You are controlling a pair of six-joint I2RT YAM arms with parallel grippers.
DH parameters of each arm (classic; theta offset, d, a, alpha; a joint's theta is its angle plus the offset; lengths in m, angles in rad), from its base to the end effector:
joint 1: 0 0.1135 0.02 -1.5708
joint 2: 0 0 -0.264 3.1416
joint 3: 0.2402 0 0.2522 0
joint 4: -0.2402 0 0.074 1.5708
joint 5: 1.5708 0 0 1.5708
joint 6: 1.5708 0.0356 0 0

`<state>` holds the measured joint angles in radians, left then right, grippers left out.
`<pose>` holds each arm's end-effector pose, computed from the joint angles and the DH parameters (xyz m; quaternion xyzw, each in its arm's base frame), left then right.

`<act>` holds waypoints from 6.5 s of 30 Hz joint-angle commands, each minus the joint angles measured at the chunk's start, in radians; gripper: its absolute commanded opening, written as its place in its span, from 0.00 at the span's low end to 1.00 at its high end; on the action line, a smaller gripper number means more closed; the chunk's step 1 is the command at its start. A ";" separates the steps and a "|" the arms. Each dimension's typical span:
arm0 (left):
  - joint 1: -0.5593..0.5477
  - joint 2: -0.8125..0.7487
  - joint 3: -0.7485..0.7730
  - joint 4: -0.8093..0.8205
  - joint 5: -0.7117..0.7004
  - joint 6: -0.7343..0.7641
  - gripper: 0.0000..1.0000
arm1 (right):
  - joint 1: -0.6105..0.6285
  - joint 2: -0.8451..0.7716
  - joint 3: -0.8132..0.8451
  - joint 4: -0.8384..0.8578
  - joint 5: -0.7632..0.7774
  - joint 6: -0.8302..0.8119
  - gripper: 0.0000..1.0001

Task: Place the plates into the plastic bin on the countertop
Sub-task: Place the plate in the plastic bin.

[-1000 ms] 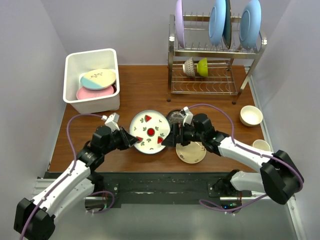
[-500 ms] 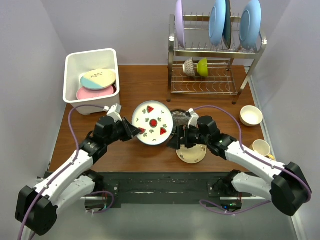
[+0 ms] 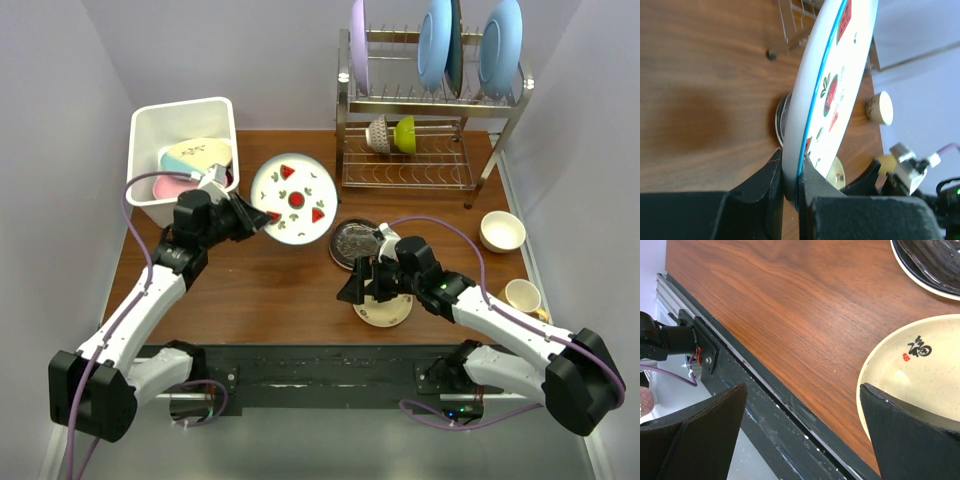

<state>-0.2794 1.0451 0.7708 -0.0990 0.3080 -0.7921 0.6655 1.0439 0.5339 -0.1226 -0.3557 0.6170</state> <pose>0.2278 -0.0766 0.2939 -0.1233 0.8115 -0.3933 0.4142 0.1630 0.1437 0.2110 -0.1012 0.8757 0.3926 0.2622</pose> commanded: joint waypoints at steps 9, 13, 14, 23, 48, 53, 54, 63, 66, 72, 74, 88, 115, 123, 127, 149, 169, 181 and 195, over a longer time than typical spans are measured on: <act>0.091 0.124 0.312 0.150 0.126 0.042 0.00 | 0.002 -0.005 -0.012 -0.014 0.015 -0.013 0.99; 0.132 0.162 0.370 0.154 0.163 0.034 0.00 | 0.000 -0.002 -0.022 -0.012 0.012 -0.011 0.99; 0.141 0.179 0.384 0.153 0.169 0.034 0.00 | 0.000 -0.002 -0.025 -0.008 0.008 -0.010 0.99; 0.252 0.274 0.513 0.150 0.255 0.013 0.00 | 0.000 0.018 -0.023 0.009 -0.019 0.003 0.99; 0.551 0.418 0.479 0.381 0.445 -0.200 0.00 | 0.003 0.054 -0.052 0.034 -0.022 0.006 0.99; 0.597 0.431 0.463 0.387 0.444 -0.208 0.00 | 0.002 0.053 -0.054 0.035 -0.026 0.009 0.99; 0.603 0.435 0.460 0.389 0.442 -0.208 0.00 | 0.002 0.053 -0.054 0.034 -0.025 0.009 0.99; 0.681 0.455 0.420 0.389 0.421 -0.200 0.00 | 0.002 0.054 -0.068 0.040 -0.028 0.013 0.99; 0.707 0.460 0.409 0.368 0.401 -0.190 0.00 | 0.002 0.057 -0.068 0.040 -0.026 0.013 0.99; 0.741 0.490 0.410 0.272 0.349 -0.157 0.00 | 0.003 0.064 -0.069 0.044 -0.029 0.015 0.99; 0.740 0.498 0.418 0.233 0.326 -0.135 0.00 | 0.002 0.070 -0.069 0.047 -0.031 0.013 0.99; 0.738 0.598 0.484 0.107 0.263 -0.079 0.00 | 0.000 0.084 -0.072 0.054 -0.035 0.020 0.99; 0.637 0.820 0.809 -0.177 0.172 0.067 0.00 | 0.002 0.146 -0.046 0.054 -0.042 0.006 0.99; 0.629 0.852 0.878 -0.258 0.161 0.082 0.13 | 0.002 0.146 -0.045 0.052 -0.040 0.000 0.99; 0.629 0.856 0.881 -0.277 0.166 0.085 0.24 | 0.002 0.157 -0.034 0.035 -0.039 -0.010 0.99; 0.608 0.854 0.906 -0.370 0.132 0.146 0.52 | 0.002 0.128 -0.041 0.026 -0.038 -0.007 0.99; 0.605 0.656 0.828 -0.329 0.143 0.222 0.92 | 0.003 0.087 -0.028 0.009 -0.043 0.004 0.99; 0.533 0.452 0.700 -0.269 0.221 0.238 1.00 | 0.002 0.007 -0.025 -0.032 -0.035 0.020 0.99; 0.350 0.296 0.631 -0.315 0.212 0.254 1.00 | 0.002 -0.059 -0.037 -0.066 -0.014 0.032 0.99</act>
<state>0.1257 1.4067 1.4078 -0.4110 0.5205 -0.5800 0.6659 1.0000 0.4751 -0.1802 -0.3828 0.6357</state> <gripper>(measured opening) 0.997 0.986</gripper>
